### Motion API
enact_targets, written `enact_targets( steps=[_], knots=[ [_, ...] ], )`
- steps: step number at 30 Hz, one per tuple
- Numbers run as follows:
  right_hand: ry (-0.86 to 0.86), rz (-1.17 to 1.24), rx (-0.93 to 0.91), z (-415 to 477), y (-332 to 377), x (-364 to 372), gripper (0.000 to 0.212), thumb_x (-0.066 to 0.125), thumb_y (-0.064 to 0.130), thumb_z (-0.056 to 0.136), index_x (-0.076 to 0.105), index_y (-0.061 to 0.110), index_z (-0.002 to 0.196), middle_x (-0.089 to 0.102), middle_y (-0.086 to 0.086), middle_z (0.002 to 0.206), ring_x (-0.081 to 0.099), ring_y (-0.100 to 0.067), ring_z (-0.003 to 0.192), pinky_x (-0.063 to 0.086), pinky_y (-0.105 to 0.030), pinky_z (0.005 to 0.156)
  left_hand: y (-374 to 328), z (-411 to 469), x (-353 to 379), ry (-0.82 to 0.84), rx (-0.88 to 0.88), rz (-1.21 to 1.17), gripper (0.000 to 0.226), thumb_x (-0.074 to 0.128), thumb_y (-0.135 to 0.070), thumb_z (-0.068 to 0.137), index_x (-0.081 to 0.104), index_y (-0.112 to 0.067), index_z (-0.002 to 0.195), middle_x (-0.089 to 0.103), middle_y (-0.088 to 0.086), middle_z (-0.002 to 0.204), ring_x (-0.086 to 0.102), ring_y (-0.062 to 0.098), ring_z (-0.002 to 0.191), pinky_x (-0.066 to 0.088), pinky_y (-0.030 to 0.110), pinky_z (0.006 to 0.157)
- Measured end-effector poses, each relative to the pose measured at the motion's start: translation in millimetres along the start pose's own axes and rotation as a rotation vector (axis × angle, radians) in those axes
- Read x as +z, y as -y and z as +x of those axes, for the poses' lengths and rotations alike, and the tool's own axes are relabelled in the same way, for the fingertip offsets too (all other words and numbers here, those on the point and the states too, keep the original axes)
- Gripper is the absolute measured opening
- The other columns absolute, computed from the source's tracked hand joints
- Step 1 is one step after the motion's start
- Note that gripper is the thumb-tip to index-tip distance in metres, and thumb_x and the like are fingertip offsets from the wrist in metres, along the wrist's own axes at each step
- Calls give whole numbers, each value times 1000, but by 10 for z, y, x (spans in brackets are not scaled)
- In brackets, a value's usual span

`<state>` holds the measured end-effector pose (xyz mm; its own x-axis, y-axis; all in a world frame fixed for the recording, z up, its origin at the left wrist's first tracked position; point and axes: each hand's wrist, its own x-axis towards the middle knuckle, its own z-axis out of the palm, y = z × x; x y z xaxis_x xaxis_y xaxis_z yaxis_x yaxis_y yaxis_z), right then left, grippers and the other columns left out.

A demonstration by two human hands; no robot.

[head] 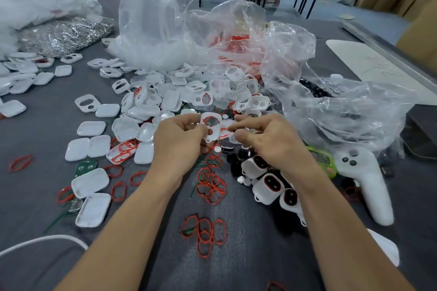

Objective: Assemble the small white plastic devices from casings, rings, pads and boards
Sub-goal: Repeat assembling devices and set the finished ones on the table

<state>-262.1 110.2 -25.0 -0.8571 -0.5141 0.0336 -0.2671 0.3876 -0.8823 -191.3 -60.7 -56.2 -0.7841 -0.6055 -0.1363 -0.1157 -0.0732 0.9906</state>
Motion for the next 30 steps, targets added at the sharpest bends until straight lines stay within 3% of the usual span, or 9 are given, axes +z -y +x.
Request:
enact_targets(
  steps=[2, 4, 8, 12, 15, 18, 24, 27, 30],
  knots=[
    [-14, 87, 34, -20, -31, 18, 20, 78, 15, 90, 84, 34, 89, 74, 11, 76, 66, -3, 61, 47, -20, 52, 11, 15, 7, -9, -2, 16, 21, 67, -2, 88, 75, -15, 102, 78, 3, 77, 75, 21, 61, 61, 31, 62],
    [-16, 108, 43, -32, -46, 51, 21, 73, 16, 94, 83, 33, 87, 68, 10, 61, 48, -3, 42, 35, -16, 43, 16, 25, 17, -14, 5, 45, 20, 68, -5, 86, 76, -14, 102, 79, 2, 77, 76, 23, 63, 63, 35, 65],
    [5, 198, 74, -3, -32, 132, 32, 54, 16, 107, 80, 31, 94, 79, -6, 92, 52, -7, 48, 39, -16, 49, 0, -11, 41, -20, 9, 31, 6, 72, -13, 86, 75, -18, 84, 78, 2, 74, 76, 26, 62, 64, 39, 67],
    [-114, 491, 110, 21, -30, 168, 10, 73, 18, 92, 82, 15, 88, 76, -2, 74, 45, -6, 49, 38, -18, 51, -20, -47, 39, 26, 15, 13, 10, 72, -8, 86, 74, -17, 81, 77, 5, 73, 76, 24, 62, 60, 30, 56],
    [-183, 695, 192, 47, -42, 143, 12, 81, 26, 69, 80, 14, 68, 68, -5, 64, 41, -11, 49, 33, -19, 46, -24, -56, 43, 49, 2, -22, 16, 73, -2, 84, 74, -16, 77, 76, 10, 74, 75, 22, 62, 60, 30, 56],
    [-156, 799, 262, 59, -50, 114, 13, 77, 15, 79, 80, 14, 66, 69, -7, 65, 52, -9, 46, 39, -16, 42, -42, -66, 73, 95, -9, -48, 20, 74, -3, 84, 75, -21, 75, 76, 6, 73, 72, 20, 60, 62, 32, 60],
    [-147, 646, 186, 41, -39, 159, 10, 68, 0, 94, 77, 4, 91, 74, -10, 71, 61, -12, 51, 42, -17, 44, -67, -130, 79, 93, 117, 87, 16, 74, -13, 85, 74, -29, 87, 73, 0, 65, 69, 24, 56, 63, 45, 67],
    [-197, 536, 128, 11, -33, 183, 9, 76, -1, 86, 80, 6, 84, 75, -15, 71, 61, -13, 51, 44, -19, 45, -54, -186, 114, 50, 262, 230, 13, 70, -22, 88, 73, -35, 90, 69, -4, 59, 57, 19, 49, 49, 31, 49],
    [-275, 447, 83, 6, -19, 197, 10, 80, 1, 81, 82, 11, 78, 74, -12, 67, 60, -13, 49, 45, -21, 47, -52, -243, 142, 56, 317, 272, 10, 69, -30, 90, 74, -38, 90, 72, -7, 63, 59, 14, 51, 42, 24, 47]
  ],
)
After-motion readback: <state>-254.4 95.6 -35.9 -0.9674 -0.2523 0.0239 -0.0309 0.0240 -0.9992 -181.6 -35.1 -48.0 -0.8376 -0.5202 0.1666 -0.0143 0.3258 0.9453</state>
